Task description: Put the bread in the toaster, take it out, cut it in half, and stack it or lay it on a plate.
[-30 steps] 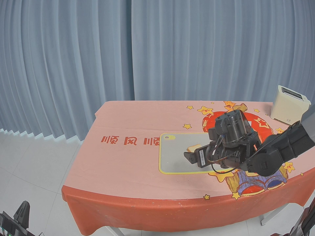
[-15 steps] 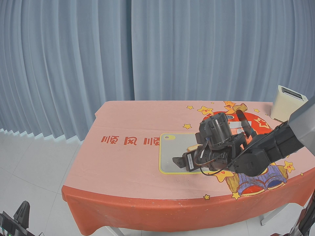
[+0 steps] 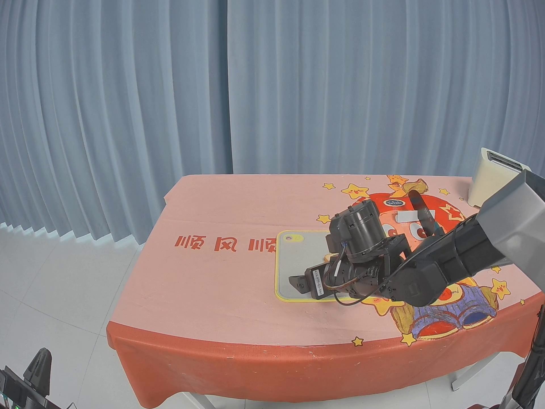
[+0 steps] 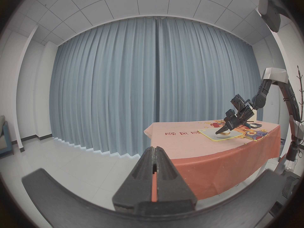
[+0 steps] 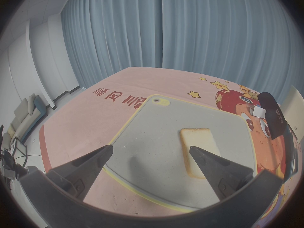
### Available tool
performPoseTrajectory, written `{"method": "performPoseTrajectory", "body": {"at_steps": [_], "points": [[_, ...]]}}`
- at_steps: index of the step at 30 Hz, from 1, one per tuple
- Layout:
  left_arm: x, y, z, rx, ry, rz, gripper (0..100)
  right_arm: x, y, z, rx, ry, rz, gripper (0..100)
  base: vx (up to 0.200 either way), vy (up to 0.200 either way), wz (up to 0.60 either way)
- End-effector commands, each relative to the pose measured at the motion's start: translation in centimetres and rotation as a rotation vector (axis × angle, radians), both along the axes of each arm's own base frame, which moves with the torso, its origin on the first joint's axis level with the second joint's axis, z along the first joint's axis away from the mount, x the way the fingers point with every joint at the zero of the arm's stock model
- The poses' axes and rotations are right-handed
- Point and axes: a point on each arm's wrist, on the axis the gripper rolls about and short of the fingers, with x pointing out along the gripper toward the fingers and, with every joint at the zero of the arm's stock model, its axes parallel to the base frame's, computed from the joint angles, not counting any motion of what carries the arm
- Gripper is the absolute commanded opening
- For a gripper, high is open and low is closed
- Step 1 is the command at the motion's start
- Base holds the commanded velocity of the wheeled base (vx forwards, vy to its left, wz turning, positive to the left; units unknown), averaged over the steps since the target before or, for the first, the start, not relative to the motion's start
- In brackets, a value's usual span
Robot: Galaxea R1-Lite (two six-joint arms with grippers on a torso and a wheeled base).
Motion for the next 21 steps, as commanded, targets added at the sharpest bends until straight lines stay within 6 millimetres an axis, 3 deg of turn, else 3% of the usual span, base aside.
{"method": "performPoseTrajectory", "body": {"at_steps": [1,14,21], "points": [[0.13,0.00,-0.48,0.000,0.018,0.000,0,0.09,0.10,-0.54,-0.007,0.010,0.000,100,0.000,0.000,0.00],[0.13,0.00,-0.48,0.000,0.018,0.000,0,0.46,-0.36,0.05,0.004,-0.005,-0.014,100,0.000,0.000,0.00],[0.13,0.00,-0.48,0.000,0.018,0.000,0,0.28,-0.28,-0.59,-0.011,0.011,-0.011,100,0.000,0.000,0.00]]}}
